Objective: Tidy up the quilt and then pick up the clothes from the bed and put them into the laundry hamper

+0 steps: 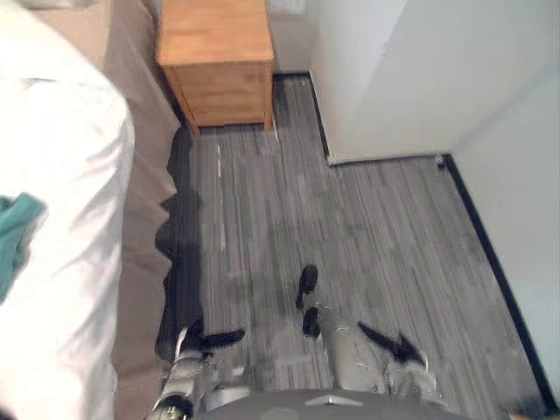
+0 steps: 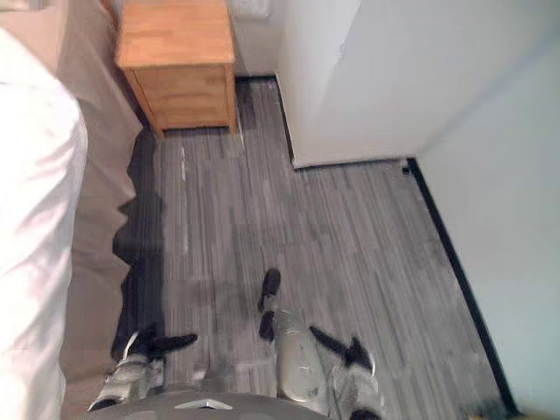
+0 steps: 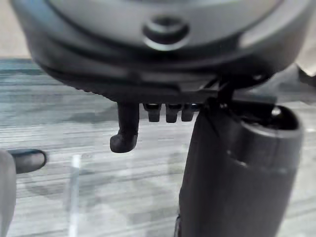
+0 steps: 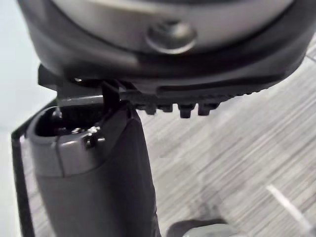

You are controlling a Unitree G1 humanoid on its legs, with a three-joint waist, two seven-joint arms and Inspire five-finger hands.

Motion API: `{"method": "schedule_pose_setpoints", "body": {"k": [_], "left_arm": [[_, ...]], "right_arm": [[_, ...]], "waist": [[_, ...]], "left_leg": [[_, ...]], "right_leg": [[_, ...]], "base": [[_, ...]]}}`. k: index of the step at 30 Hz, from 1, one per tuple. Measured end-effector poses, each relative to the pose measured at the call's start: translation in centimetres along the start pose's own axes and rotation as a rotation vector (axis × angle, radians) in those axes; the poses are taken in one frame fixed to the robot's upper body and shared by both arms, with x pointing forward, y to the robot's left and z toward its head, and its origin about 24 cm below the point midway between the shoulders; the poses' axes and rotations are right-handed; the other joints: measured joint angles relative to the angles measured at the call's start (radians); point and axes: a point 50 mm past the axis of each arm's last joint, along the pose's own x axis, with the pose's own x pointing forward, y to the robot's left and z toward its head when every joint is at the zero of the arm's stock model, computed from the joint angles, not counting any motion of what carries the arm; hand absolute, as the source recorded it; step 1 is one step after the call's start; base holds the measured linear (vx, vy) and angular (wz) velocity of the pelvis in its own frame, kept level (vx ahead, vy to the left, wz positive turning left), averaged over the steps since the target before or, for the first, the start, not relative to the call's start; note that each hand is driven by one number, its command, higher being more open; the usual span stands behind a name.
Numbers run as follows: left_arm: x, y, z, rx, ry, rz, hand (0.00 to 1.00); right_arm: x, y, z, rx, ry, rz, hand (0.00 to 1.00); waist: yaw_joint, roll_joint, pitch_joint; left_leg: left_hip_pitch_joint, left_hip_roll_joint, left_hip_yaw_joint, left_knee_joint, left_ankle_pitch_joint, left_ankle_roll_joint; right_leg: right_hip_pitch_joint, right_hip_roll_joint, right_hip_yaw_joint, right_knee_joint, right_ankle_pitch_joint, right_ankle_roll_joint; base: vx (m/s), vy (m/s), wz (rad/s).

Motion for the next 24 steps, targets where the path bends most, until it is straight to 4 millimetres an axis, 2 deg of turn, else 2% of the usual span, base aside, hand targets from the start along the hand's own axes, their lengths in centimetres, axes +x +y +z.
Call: {"method": "schedule_pose_setpoints", "body": {"k": [1,2,3,4,5,7,8,10,11,12,13,14,15,16,17,18,19,20,21,22,23,24], "left_arm": [[-0.1,-0.5,-0.1,-0.009,-0.007,-0.012,1.0],[-0.2,-0.6,-0.3,-0.014,-0.006,-0.015,1.0],[-0.3,-1.0,-0.3,-0.023,-0.009,-0.023,1.0],[-0.4,-1.5,-0.2,-0.033,-0.011,-0.032,1.0],[-0.4,-1.7,-0.4,-0.054,-0.006,-0.03,1.0],[-0.3,-0.9,0.4,-0.113,-0.041,-0.003,1.0],[-0.3,-0.8,0.8,-0.127,-0.061,0.006,1.0],[-0.3,-0.6,1.7,-0.147,-0.108,0.015,1.0],[-0.3,-0.5,1.8,-0.158,-0.112,0.015,1.0],[-0.3,-0.5,1.7,-0.167,-0.108,0.016,1.0],[-0.3,-0.5,1.6,-0.167,-0.102,0.019,1.0],[-0.3,-0.4,0.9,-0.169,-0.071,0.028,1.0],[-0.2,-0.1,0.7,-0.19,-0.056,0.04,1.0],[-0.1,0.8,0.5,-0.202,-0.042,0.066,1.0],[-0.1,1.0,0.3,-0.222,-0.028,0.072,1.0],[-0.1,1.2,0.2,-0.238,-0.026,0.075,1.0],[-0.1,1.4,-0.3,-0.248,-0.002,0.079,1.0],[-0.1,1.3,-0.6,-0.24,0.014,0.076,1.0],[-0.2,1.2,-1.2,-0.223,0.04,0.066,1.0],[-0.3,1.3,-1.6,-0.215,0.055,0.064,1.0],[-0.5,1.3,-2.2,-0.215,0.078,0.067,1.0],[-0.5,1.4,-2.3,-0.214,0.082,0.069,1.0]], "right_arm": [[-0.1,-0.7,-0.6,0.007,0.02,-0.015,1.0],[-0.1,-1.0,-0.8,0.004,0.027,-0.024,1.0],[-0.2,-1.5,-1.2,-0.003,0.045,-0.039,1.0],[-0.3,-1.8,-1.7,-0.013,0.062,-0.047,1.0],[-0.4,-2.1,-1.9,-0.053,0.069,-0.057,1.0],[-0.4,-2.1,-2.3,-0.061,0.082,-0.068,1.0],[-0.4,-2.1,-2.5,-0.064,0.093,-0.07,1.0],[-0.4,-1.8,-2.7,-0.07,0.106,-0.063,1.0],[-0.4,-1.7,-2.6,-0.07,0.105,-0.061,1.0],[-0.4,-1.7,-2.5,-0.083,0.1,-0.057,1.0],[-0.4,-1.7,-2.4,-0.091,0.098,-0.055,1.0],[-0.4,-1.8,-2.6,-0.095,0.108,-0.056,1.0],[-0.4,-1.8,-2.7,-0.098,0.115,-0.055,1.0],[-0.5,-0.9,-3.1,-0.117,0.123,-0.037,1.0],[-0.5,0.1,-2.7,-0.122,0.109,-0.008,1.0],[-0.5,0.6,-2.6,-0.118,0.108,0.003,1.0],[-0.6,1.3,-2.8,-0.108,0.111,0.023,1.0],[-0.6,1.4,-2.9,-0.104,0.112,0.026,1.0],[-0.6,1.4,-2.9,-0.087,0.11,0.032,1.0],[-0.6,1.5,-2.5,-0.084,0.097,0.034,1.0],[-0.5,1.3,-1.9,-0.084,0.073,0.03,1.0],[-0.4,1.2,-1.7,-0.084,0.061,0.029,1.0]], "waist": [[0.003,0.015,-0.01],[0.001,0.021,-0.017],[0.004,0.033,-0.021],[0.009,0.046,-0.016],[0.023,0.055,-0.013],[0.052,0.039,-0.003],[0.063,0.031,0.001],[0.096,0.001,0.012],[0.101,-0.002,0.011],[0.105,-0.004,0.008],[0.104,-0.003,0.006],[0.104,-0.002,-0.006],[0.111,-0.017,-0.015],[0.115,-0.056,-0.04],[0.108,-0.071,-0.047],[0.11,-0.073,-0.046],[0.112,-0.072,-0.048],[0.105,-0.07,-0.05],[0.089,-0.07,-0.052],[0.079,-0.085,-0.059],[0.072,-0.06,-0.052],[0.068,-0.054,-0.054]], "left_leg": [[-0.041,0.026,-0.013,0.14,0.058,0.019],[-0.065,0.04,-0.031,0.215,0.096,0.023],[-0.112,0.059,-0.066,0.343,0.175,0.026],[-0.191,0.083,-0.107,0.519,0.291,0.006],[-0.341,0.134,-0.092,0.774,0.227,0.009],[-0.468,0.155,-0.03,0.884,0.136,0.017],[-0.496,0.151,-0.006,0.875,0.112,0.018],[-0.572,0.101,0.098,0.686,0.044,0.037],[-0.584,0.086,0.137,0.611,0.038,0.045],[-0.596,0.061,0.251,0.444,0.046,0.058],[-0.595,0.055,0.335,0.36,0.062,0.061],[-0.579,0.054,0.574,0.202,0.147,0.155],[-0.564,0.045,0.633,0.183,0.163,0.238],[-0.564,-0.011,0.661,0.177,0.143,0.259],[-0.566,-0.002,0.664,0.211,0.095,0.306],[-0.56,0.007,0.654,0.232,0.078,0.308],[-0.504,-0.013,0.601,0.215,0.051,0.285],[-0.467,-0.023,0.565,0.178,0.045,0.272],[-0.406,-0.061,0.497,0.109,0.043,0.249],[-0.36,-0.082,0.438,0.066,0.046,0.238],[-0.282,-0.082,0.355,0.007,0.051,0.201],[-0.252,-0.076,0.319,-0.016,0.056,0.189]], "right_leg": [[0.037,0.008,-0.019,0.058,-0.076,0.017],[0.058,0.013,-0.025,0.076,-0.108,0.024],[0.099,0.026,-0.032,0.075,-0.143,0.031],[0.169,0.047,-0.048,0.031,-0.163,0.034],[0.247,0.078,-0.051,-0.047,-0.17,0.041],[0.354,0.088,-0.058,-0.135,-0.178,0.042],[0.391,0.085,-0.059,-0.159,-0.183,0.047],[0.5,0.049,-0.083,-0.202,-0.202,0.087],[0.52,0.037,-0.092,-0.211,-0.212,0.099],[0.556,0.019,-0.121,-0.235,-0.232,0.119],[0.581,0.016,-0.143,-0.25,-0.242,0.133],[0.639,0.014,-0.202,-0.283,-0.271,0.173],[0.655,0.006,-0.216,-0.287,-0.285,0.193],[0.673,-0.017,-0.244,-0.281,-0.294,0.22],[0.682,-0.026,-0.273,-0.238,-0.287,0.242],[0.682,-0.035,-0.276,-0.185,-0.281,0.252],[0.646,-0.088,-0.271,0.08,-0.247,0.293],[0.611,-0.125,-0.258,0.226,-0.207,0.304],[0.529,-0.18,-0.193,0.489,-0.171,0.308],[0.474,-0.202,-0.158,0.625,-0.188,0.281],[0.395,-0.209,-0.135,0.715,-0.225,0.221],[0.362,-0.209,-0.13,0.723,-0.24,0.196]], "base": [[0.42,-0.286,0.1],[0.47,-0.248,0.24],[0.5,-0.184,0.33],[0.59,-0.174,0.38],[0.48,-0.106,0.28],[0.52,-0.108,0.25],[0.56,-0.1,0.25],[0.44,-0.031,0.26],[0.44,0.014,0.42],[0.35,0.017,0.46],[0.46,0.022,0.94],[0.51,0.013,0.88],[0.7,0.001,1.08],[0.79,-0.023,0.99],[0.7,-0.015,1.01],[0.83,0.077,1.19],[0.55,0.088,1.03],[0.8,0.097,1.53],[0.51,-0.018,1.57],[0.9,-0.156,2.06],[0.64,-0.239,1.7],[0.63,-0.277,1.48]]}}
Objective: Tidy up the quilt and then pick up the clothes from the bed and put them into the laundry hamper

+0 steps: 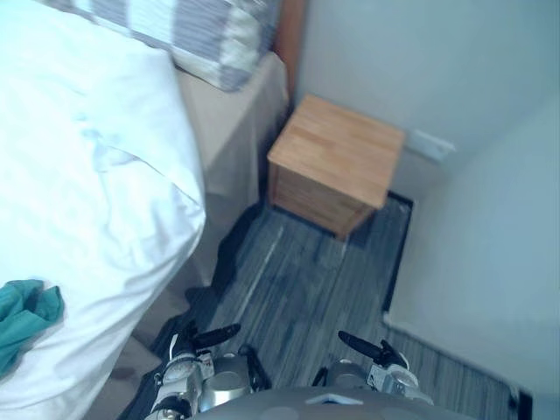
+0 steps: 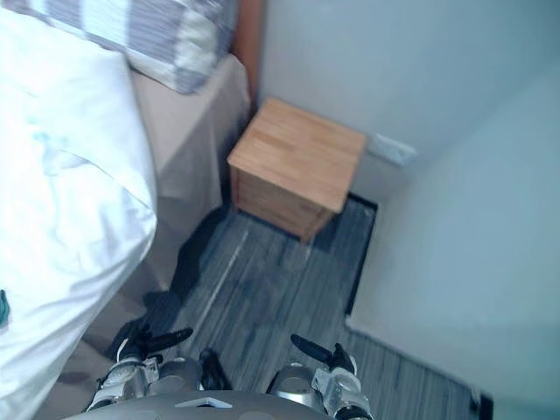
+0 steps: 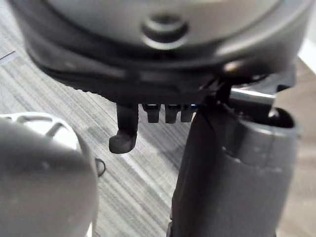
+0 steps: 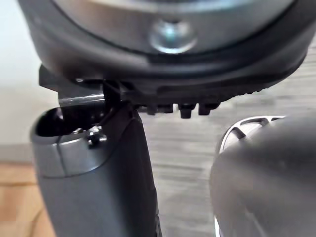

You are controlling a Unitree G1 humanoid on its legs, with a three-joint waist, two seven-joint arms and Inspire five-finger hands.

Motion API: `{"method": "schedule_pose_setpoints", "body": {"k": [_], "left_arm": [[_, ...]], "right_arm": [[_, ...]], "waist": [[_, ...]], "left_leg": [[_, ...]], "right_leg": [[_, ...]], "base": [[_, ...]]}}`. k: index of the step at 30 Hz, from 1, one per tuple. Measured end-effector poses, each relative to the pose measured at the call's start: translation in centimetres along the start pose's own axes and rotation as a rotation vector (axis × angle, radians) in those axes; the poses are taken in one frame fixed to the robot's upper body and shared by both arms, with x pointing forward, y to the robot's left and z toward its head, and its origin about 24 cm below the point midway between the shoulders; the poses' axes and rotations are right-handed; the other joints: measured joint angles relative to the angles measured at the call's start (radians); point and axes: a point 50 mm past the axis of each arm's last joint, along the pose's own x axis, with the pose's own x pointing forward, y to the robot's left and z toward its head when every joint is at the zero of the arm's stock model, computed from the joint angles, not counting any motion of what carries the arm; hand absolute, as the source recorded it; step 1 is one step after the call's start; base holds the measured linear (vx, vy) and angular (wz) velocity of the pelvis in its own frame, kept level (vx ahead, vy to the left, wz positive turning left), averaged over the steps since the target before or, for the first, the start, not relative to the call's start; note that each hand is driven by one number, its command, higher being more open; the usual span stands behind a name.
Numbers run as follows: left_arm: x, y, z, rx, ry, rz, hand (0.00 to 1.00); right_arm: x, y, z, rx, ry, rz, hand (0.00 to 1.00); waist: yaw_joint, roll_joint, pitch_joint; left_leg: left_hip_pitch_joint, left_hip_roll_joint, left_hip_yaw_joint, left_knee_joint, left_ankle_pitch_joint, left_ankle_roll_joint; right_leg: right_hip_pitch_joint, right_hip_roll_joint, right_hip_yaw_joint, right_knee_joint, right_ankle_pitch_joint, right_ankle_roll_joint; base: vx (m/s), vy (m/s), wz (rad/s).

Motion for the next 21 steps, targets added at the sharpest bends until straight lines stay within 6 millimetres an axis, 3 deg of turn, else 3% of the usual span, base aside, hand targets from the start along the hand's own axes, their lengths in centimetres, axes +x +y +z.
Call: {"method": "schedule_pose_setpoints", "body": {"k": [2,4,5,6,7,8,9,11,13,15,17,21], "left_arm": [[-0.1,0.2,-0.4,0.002,0.011,0.011,1.0],[0.0,-0.1,0.0,0.017,-0.003,0.007,1.0],[0.0,0.0,0.1,0.023,-0.005,0.01,1.0],[0.0,0.4,0.1,0.029,-0.012,0.024,1.0],[0.2,0.4,1.0,0.051,-0.038,0.018,1.0],[0.1,-0.9,1.1,0.045,-0.039,-0.014,1.0],[0.0,-1.4,0.8,0.026,-0.028,-0.027,1.0],[-0.2,-1.5,0.6,0.007,-0.035,-0.023,1.0],[-0.3,-1.6,0.6,-0.01,-0.046,-0.024,1.0],[-0.3,-1.6,0.4,-0.008,-0.038,-0.025,1.0],[-0.4,-1.5,-0.3,-0.005,-0.015,-0.023,1.0],[-0.5,-0.8,-1.0,-0.016,0.003,-0.015,1.0]], "right_arm": [[0.0,-0.2,1.0,-0.002,-0.043,-0.003,1.0],[0.1,-0.6,1.9,-0.03,-0.086,-0.007,1.0],[0.1,-0.6,2.3,-0.038,-0.102,-0.007,1.0],[0.0,-0.7,1.7,-0.04,-0.092,-0.011,1.0],[0.0,-0.8,0.7,-0.035,-0.054,-0.016,1.0],[0.2,-1.2,1.6,-0.033,-0.064,-0.031,1.0],[0.3,-1.5,1.9,-0.04,-0.061,-0.047,1.0],[0.3,-1.3,1.8,-0.046,-0.053,-0.037,1.0],[0.3,-0.8,2.0,-0.075,-0.065,-0.018,1.0],[0.2,-0.4,2.0,-0.069,-0.074,-0.007,1.0],[0.0,0.3,1.5,-0.031,-0.061,0.006,1.0],[-0.1,0.6,1.6,0.052,-0.071,0.011,1.0]], "waist": [[-0.017,0.019,-0.003],[-0.017,0.037,0.008],[-0.019,0.035,0.008],[-0.031,-0.001,-0.005],[-0.04,-0.021,0.009],[-0.024,0.009,0.027],[0.002,0.038,0.028],[0.0,0.048,0.023],[-0.014,0.056,0.018],[-0.024,0.059,0.015],[-0.033,0.068,-0.001],[-0.024,0.055,-0.029]], "left_leg": [[0.055,0.036,-0.105,-0.046,0.012,-0.03],[0.074,0.104,-0.22,-0.032,0.017,-0.04],[0.067,0.12,-0.262,-0.023,0.017,-0.043],[0.028,0.122,-0.344,-0.001,0.01,-0.079],[0.008,0.131,-0.403,0.03,-0.023,-0.149],[0.002,0.135,-0.43,0.052,-0.04,-0.178],[-0.027,0.097,-0.429,0.074,-0.038,-0.187],[-0.027,0.108,-0.428,0.059,0.0,-0.201],[-0.026,0.141,-0.434,-0.011,0.108,-0.229],[-0.021,0.155,-0.329,-0.049,0.167,-0.234],[-0.005,0.166,-0.114,-0.083,0.199,-0.236],[-0.019,0.149,0.011,-0.079,0.21,-0.222]], "right_leg": [[-0.119,0.01,0.034,-0.048,-0.047,-0.056],[-0.234,0.055,0.167,-0.273,-0.067,-0.043],[-0.257,0.074,0.258,-0.369,-0.047,-0.018],[-0.255,0.102,0.495,-0.615,-0.001,0.055],[-0.21,0.096,0.602,-0.711,0.115,0.125],[-0.202,0.108,0.577,-0.671,0.076,0.111],[-0.207,0.136,0.56,-0.589,0.042,0.072],[-0.198,0.138,0.536,-0.505,-0.012,0.042],[-0.123,0.119,0.409,-0.538,-0.032,0.016],[-0.051,0.108,0.338,-0.605,-0.033,0.014],[0.032,0.103,0.261,-0.683,-0.033,0.013],[0.079,0.07,0.216,-0.746,-0.022,0.03]], "base": [[0.49,-0.369,1.64],[0.44,-0.463,1.87],[0.41,-0.691,2.04],[0.51,-0.89,2.76],[0.48,-0.855,2.55],[0.34,-0.551,1.87],[0.25,-0.385,1.1],[0.22,-0.333,1.19],[0.18,-0.324,1.48],[0.17,-0.245,1.38],[0.12,-0.119,1.2],[0.04,0.053,0.46]]}}
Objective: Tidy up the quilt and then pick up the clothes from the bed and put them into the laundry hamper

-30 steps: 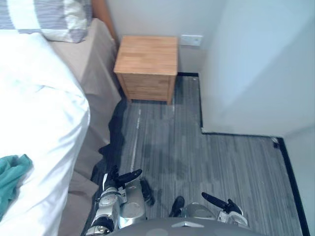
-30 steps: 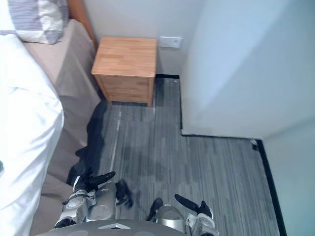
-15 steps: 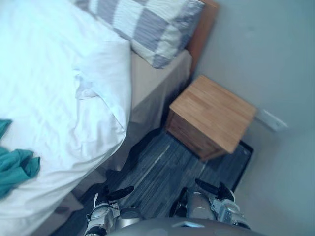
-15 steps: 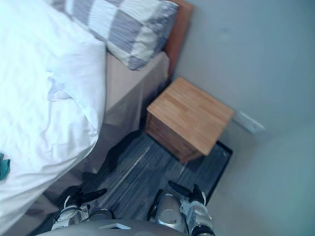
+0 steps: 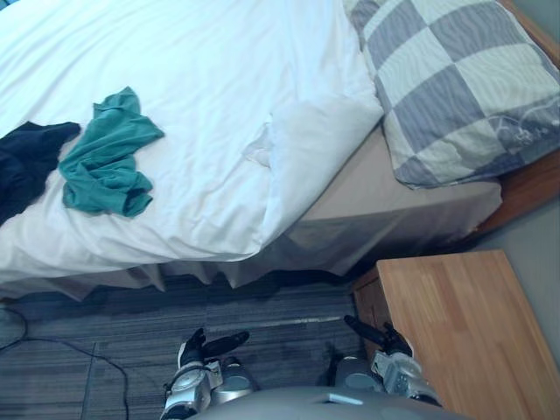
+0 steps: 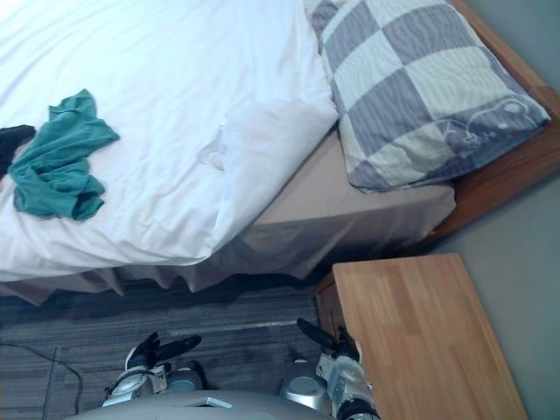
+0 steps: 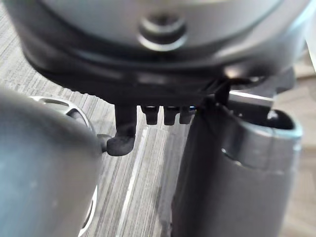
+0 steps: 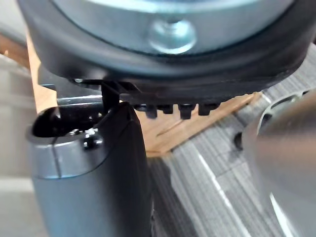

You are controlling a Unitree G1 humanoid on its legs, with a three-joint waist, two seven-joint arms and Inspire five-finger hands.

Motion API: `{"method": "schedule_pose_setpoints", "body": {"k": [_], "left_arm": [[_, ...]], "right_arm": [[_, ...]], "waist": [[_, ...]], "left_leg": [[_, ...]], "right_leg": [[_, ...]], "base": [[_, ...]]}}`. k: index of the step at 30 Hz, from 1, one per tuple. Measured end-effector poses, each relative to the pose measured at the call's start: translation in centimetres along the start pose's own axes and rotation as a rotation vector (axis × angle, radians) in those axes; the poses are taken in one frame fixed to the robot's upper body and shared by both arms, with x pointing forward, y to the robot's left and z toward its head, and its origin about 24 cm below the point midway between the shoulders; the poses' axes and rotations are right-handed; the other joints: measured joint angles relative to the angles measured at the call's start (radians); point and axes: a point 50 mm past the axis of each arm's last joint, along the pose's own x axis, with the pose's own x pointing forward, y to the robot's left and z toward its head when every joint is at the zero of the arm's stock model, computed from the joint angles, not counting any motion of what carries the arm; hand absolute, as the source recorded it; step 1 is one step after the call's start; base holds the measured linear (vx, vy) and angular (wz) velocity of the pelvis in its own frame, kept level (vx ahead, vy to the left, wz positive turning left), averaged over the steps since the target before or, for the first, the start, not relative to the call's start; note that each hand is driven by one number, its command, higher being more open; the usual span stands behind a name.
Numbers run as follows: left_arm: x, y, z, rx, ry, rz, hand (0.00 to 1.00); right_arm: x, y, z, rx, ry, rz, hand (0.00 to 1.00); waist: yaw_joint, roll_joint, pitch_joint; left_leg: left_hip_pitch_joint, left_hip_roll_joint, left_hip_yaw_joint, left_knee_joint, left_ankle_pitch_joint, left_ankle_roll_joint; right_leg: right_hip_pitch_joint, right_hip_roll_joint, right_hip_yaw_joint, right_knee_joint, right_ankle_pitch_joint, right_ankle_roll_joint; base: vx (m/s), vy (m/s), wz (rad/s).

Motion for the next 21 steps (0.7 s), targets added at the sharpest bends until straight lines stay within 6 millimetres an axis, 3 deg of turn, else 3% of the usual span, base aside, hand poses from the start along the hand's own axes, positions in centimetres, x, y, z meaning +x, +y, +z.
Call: {"method": "schedule_pose_setpoints", "body": {"k": [3,6,10,11,12,13,15,17,18,19,20,21], "left_arm": [[0.0,0.1,-0.2,-0.014,0.005,0.0,1.0],[-0.1,0.6,-0.4,-0.063,0.016,0.008,1.0],[-0.3,1.8,-1.5,-0.138,0.043,0.039,1.0],[-0.3,2.4,-1.3,-0.114,0.037,0.041,1.0],[-0.2,2.9,-1.1,-0.097,0.028,0.043,1.0],[-0.1,3.6,-0.7,-0.073,0.018,0.05,1.0],[-0.1,4.9,-0.8,-0.025,0.018,0.068,1.0],[-0.4,5.9,-1.5,0.001,0.038,0.085,1.0],[-0.7,6.7,-2.3,0.017,0.061,0.107,1.0],[-0.8,7.2,-2.7,0.031,0.08,0.116,1.0],[-0.8,7.3,-2.9,0.034,0.09,0.118,1.0],[-1.0,7.7,-3.5,0.043,0.116,0.123,1.0]], "right_arm": [[-0.2,-0.2,0.4,0.053,-0.024,-0.004,1.0],[-0.3,-1.4,2.5,0.123,-0.112,-0.049,1.0],[-1.9,-5.1,8.6,0.228,-0.385,-0.187,1.0],[-2.7,-6.4,10.9,0.242,-0.482,-0.23,1.0],[-3.0,-6.8,11.9,0.25,-0.522,-0.245,1.0],[-3.6,-7.3,14.2,0.257,-0.598,-0.264,1.0],[-4.6,-7.8,16.8,0.246,-0.697,-0.273,1.0],[-5.8,-7.8,18.5,0.22,-0.783,-0.265,1.0],[-6.4,-7.5,19.7,0.206,-0.831,-0.248,1.0],[-7.2,-7.3,20.9,0.189,-0.886,-0.236,1.0],[-7.6,-7.2,21.6,0.169,-0.917,-0.232,1.0],[-8.6,-7.3,23.1,0.101,-0.982,-0.238,1.0]], "waist": [[0.011,0.003,-0.009],[0.006,-0.003,-0.009],[-0.03,-0.027,-0.019],[-0.038,-0.058,-0.02],[-0.04,-0.084,-0.019],[-0.047,-0.11,-0.005],[-0.049,-0.132,-0.01],[-0.067,-0.128,-0.015],[-0.076,-0.13,-0.018],[-0.077,-0.13,-0.018],[-0.079,-0.135,-0.02],[-0.082,-0.155,-0.021]], "left_leg": [[-0.01,-0.011,0.001,-0.006,0.007,0.006],[0.015,-0.026,-0.002,-0.089,0.051,0.005],[0.05,-0.053,-0.019,-0.2,0.089,0.008],[0.048,-0.075,-0.02,-0.205,0.064,0.01],[0.051,-0.093,-0.025,-0.208,0.053,0.009],[0.067,-0.101,-0.036,-0.21,0.047,0.011],[0.077,-0.1,-0.041,-0.21,0.049,0.013],[0.077,-0.077,-0.068,-0.209,0.05,0.019],[0.074,-0.054,-0.083,-0.209,0.05,0.018],[0.063,-0.036,-0.094,-0.209,0.057,0.012],[0.056,-0.035,-0.104,-0.209,0.064,0.004],[0.044,-0.06,-0.124,-0.209,0.077,-0.005]], "right_leg": [[0.032,-0.001,-0.016,-0.075,0.041,0.013],[0.051,0.006,-0.034,-0.122,0.077,0.013],[0.028,-0.003,-0.061,-0.056,0.067,0.017],[0.001,-0.031,-0.059,0.018,0.023,0.026],[-0.007,-0.054,-0.054,0.05,-0.001,0.035],[-0.027,-0.076,-0.039,0.127,-0.007,0.038],[-0.094,-0.083,0.037,0.258,0.023,0.012],[-0.149,-0.051,0.099,0.329,0.048,-0.026],[-0.15,-0.011,0.135,0.276,0.006,-0.038],[-0.15,0.026,0.152,0.169,0.003,-0.044],[-0.14,0.037,0.156,0.089,0.022,-0.034],[-0.117,0.034,0.166,-0.032,0.109,0.005]], "base": [[0.0,0.062,0.13],[-0.03,0.038,0.14],[-0.06,0.036,0.23],[-0.08,0.064,0.22],[-0.11,0.045,0.2],[-0.1,0.014,0.06],[-0.07,0.03,0.04],[0.01,-0.013,0.2],[0.04,-0.066,0.24],[0.04,-0.11,0.27],[0.02,-0.118,0.42],[0.06,-0.153,0.5]]}}
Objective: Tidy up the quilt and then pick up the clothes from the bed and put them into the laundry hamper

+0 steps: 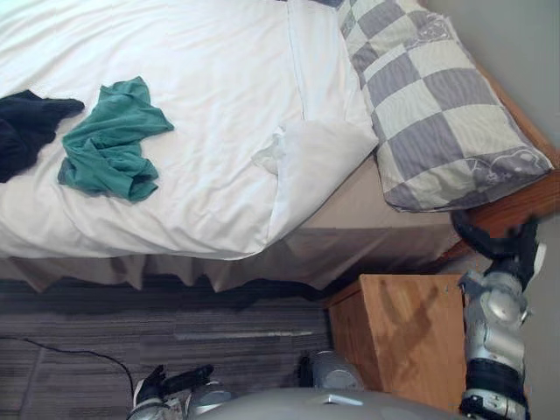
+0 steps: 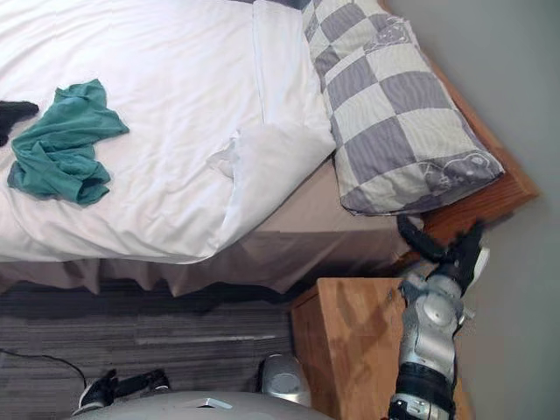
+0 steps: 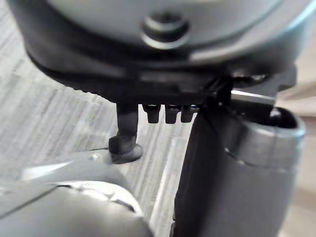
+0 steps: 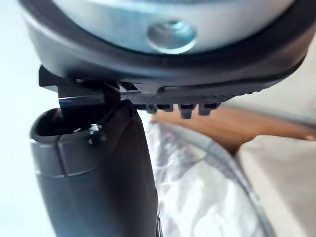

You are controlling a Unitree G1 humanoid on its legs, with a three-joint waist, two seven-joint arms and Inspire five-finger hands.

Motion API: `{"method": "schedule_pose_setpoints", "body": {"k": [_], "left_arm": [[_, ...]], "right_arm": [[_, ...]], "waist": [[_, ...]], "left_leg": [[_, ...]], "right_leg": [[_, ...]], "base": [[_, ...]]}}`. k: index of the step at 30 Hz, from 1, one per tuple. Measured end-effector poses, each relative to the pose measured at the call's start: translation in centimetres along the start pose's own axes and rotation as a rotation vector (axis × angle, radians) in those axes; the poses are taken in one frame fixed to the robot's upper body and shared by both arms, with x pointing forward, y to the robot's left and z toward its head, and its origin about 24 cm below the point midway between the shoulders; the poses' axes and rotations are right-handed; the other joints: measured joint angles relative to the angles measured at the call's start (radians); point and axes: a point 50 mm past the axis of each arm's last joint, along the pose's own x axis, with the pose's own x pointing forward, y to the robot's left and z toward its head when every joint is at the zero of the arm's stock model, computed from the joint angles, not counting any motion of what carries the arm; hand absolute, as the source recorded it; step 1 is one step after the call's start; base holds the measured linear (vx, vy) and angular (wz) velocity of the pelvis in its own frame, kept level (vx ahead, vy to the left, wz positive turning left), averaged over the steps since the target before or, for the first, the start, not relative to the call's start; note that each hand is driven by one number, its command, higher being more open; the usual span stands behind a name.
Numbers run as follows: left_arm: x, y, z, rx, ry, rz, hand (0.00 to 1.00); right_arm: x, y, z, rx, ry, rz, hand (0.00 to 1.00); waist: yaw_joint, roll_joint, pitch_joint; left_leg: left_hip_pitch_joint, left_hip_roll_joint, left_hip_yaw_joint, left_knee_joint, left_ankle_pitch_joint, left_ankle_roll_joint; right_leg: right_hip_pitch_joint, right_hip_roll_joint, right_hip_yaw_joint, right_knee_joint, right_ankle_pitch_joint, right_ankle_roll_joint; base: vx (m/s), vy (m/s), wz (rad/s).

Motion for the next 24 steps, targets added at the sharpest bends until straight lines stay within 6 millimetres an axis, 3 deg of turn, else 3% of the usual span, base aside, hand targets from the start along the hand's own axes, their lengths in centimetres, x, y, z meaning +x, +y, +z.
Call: {"method": "schedule_pose_setpoints", "body": {"k": [1,2,6,8,11,12,13,17,19,24], "left_arm": [[0.0,-0.6,-0.2,-0.014,0.009,-0.011,1.0],[-0.2,-1.2,-0.5,-0.018,0.013,-0.029,1.0],[-0.3,-2.2,-0.5,-0.002,0.008,-0.061,1.0],[-0.3,-2.3,-0.2,-0.003,-0.006,-0.071,1.0],[-0.2,-2.5,0.6,-0.01,-0.033,-0.08,1.0],[-0.2,-2.5,0.7,-0.012,-0.039,-0.081,1.0],[-0.2,-2.6,1.1,-0.016,-0.06,-0.085,1.0],[-0.2,-3.1,2.0,-0.063,-0.104,-0.106,1.0],[-0.2,-3.6,2.8,-0.08,-0.131,-0.133,1.0],[-0.3,-4.4,4.6,-0.08,-0.217,-0.169,1.0]], "right_arm": [[0.7,0.3,1.3,-0.031,-0.054,0.021,1.0],[1.5,1.9,3.9,-0.057,-0.153,0.073,1.0],[1.9,7.3,8.8,-0.05,-0.334,0.235,1.0],[1.8,9.6,11.3,-0.089,-0.429,0.316,1.0],[1.2,13.9,17.4,-0.114,-0.633,0.456,1.0],[1.1,14.7,18.5,-0.129,-0.67,0.471,1.0],[0.6,16.0,20.9,-0.138,-0.747,0.506,1.0],[-1.6,19.3,25.9,-0.152,-0.918,0.6,1.0],[-2.0,20.5,27.4,-0.196,-0.956,0.629,1.0],[-1.7,20.7,28.6,-0.228,-0.973,0.608,1.0]], "waist": [[-0.004,0.018,0.004],[-0.003,0.055,-0.003],[0.002,0.104,-0.007],[0.01,0.105,-0.004],[0.016,0.099,0.014],[0.019,0.099,0.019],[0.027,0.104,0.024],[0.052,0.123,0.073],[0.062,0.142,0.096],[0.067,0.177,0.168]], "left_leg": [[-0.003,0.017,-0.011,0.002,0.015,-0.002],[-0.016,0.032,-0.01,0.003,0.016,-0.006],[-0.025,0.052,0.0,0.002,0.015,-0.011],[-0.049,0.055,0.004,0.003,0.016,-0.012],[-0.092,0.046,0.009,0.004,0.023,-0.009],[-0.095,0.044,0.011,0.004,0.023,-0.009],[-0.114,0.039,0.011,0.004,0.025,-0.007],[-0.17,0.037,-0.017,0.004,0.04,-0.001],[-0.219,0.039,-0.038,0.004,0.056,-0.001],[-0.302,0.038,-0.086,0.004,0.087,0.003]], "right_leg": [[0.016,0.007,-0.026,-0.01,0.012,-0.004],[0.009,0.023,-0.024,-0.027,0.014,-0.006],[0.01,0.048,-0.025,-0.058,0.024,-0.015],[0.001,0.055,-0.026,-0.089,0.046,-0.013],[-0.006,0.057,-0.022,-0.176,0.108,-0.006],[-0.003,0.056,-0.021,-0.191,0.118,-0.005],[-0.004,0.053,-0.022,-0.225,0.14,-0.003],[-0.028,0.052,-0.047,-0.254,0.162,-0.007],[-0.065,0.053,-0.063,-0.255,0.171,-0.01],[-0.115,0.049,-0.107,-0.257,0.187,-0.018]], "base": [[0.11,-0.126,0.36],[0.12,-0.104,0.1],[0.05,-0.038,-0.08],[0.01,0.003,-0.02],[0.02,0.021,-0.04],[0.0,0.0,0.0],[0.0,0.03,0.03],[-0.02,0.015,0.17],[-0.05,-0.01,0.28],[-0.05,-0.009,0.24]]}}
